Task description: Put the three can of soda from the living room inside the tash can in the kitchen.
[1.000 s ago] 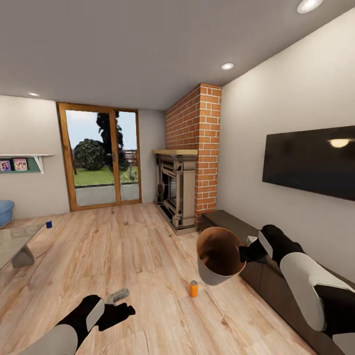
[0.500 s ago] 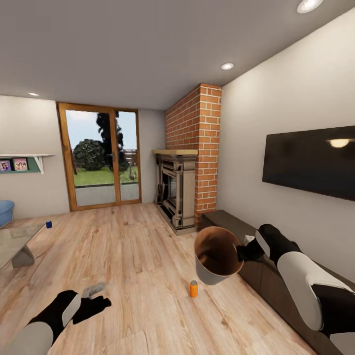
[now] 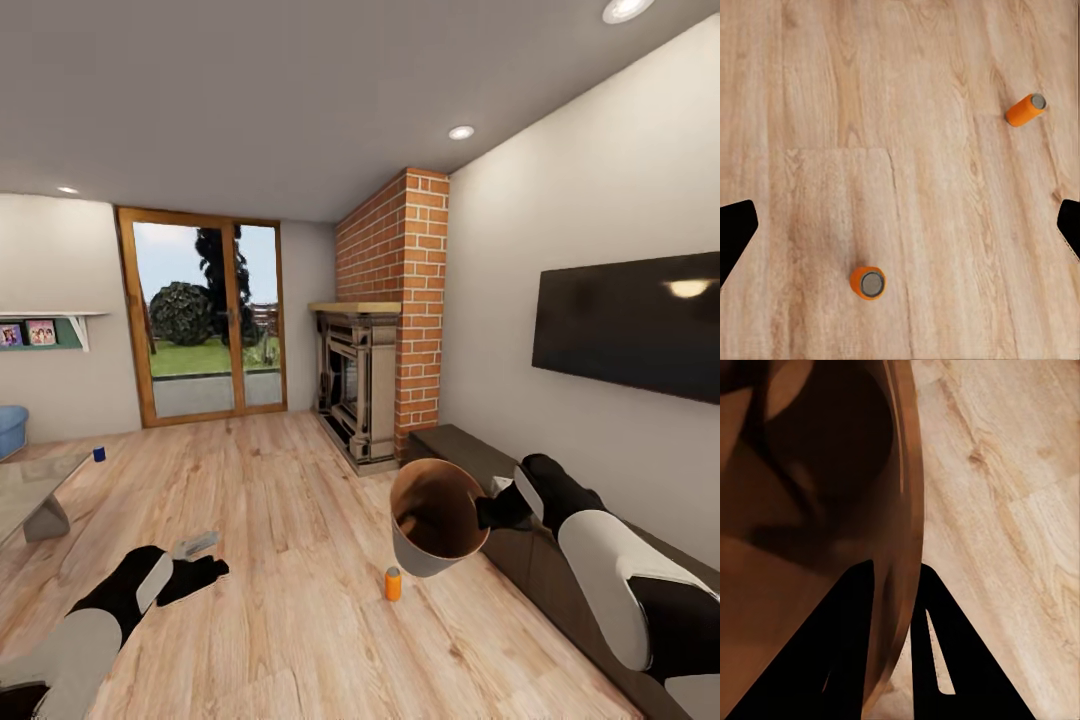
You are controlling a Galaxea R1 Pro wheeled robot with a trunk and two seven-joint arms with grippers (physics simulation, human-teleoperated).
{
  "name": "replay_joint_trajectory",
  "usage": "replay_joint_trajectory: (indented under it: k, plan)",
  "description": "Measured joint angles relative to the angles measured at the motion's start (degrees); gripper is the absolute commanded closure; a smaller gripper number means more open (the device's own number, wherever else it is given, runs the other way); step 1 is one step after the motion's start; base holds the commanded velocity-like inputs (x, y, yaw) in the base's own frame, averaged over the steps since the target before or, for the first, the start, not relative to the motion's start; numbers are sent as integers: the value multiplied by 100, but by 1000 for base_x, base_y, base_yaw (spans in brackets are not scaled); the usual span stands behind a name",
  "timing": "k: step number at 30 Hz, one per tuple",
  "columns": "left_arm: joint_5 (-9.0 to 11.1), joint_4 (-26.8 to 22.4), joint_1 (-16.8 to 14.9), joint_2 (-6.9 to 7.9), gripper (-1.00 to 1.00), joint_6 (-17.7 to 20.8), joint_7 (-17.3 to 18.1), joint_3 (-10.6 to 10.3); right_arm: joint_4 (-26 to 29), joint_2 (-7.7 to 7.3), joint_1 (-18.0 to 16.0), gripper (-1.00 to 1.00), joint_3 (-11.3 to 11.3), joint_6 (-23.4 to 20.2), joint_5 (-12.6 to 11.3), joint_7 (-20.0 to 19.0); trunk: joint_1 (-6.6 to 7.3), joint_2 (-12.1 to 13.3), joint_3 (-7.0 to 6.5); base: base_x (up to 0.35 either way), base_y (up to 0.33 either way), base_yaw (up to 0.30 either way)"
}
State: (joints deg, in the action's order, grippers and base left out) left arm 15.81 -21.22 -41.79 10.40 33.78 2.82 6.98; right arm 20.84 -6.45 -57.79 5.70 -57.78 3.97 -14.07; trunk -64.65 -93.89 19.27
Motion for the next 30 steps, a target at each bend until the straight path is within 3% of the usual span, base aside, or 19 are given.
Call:
replay_joint_trajectory:
  k: [3,9,30]
  plan:
    - [-4,2,-214,-2,-100,0,-62,-1,0,30,0,100,-10,4,69,10,-66,-120,54,0,0,0]
    - [1,-34,-343,-33,-100,-2,-109,-13,2,107,4,100,-7,89,49,53,-198,-361,162,0,0,0]
    - [-18,-112,-547,-154,-100,-14,-248,-36,15,135,9,100,-3,227,29,83,-659,-1203,539,0,0,0]
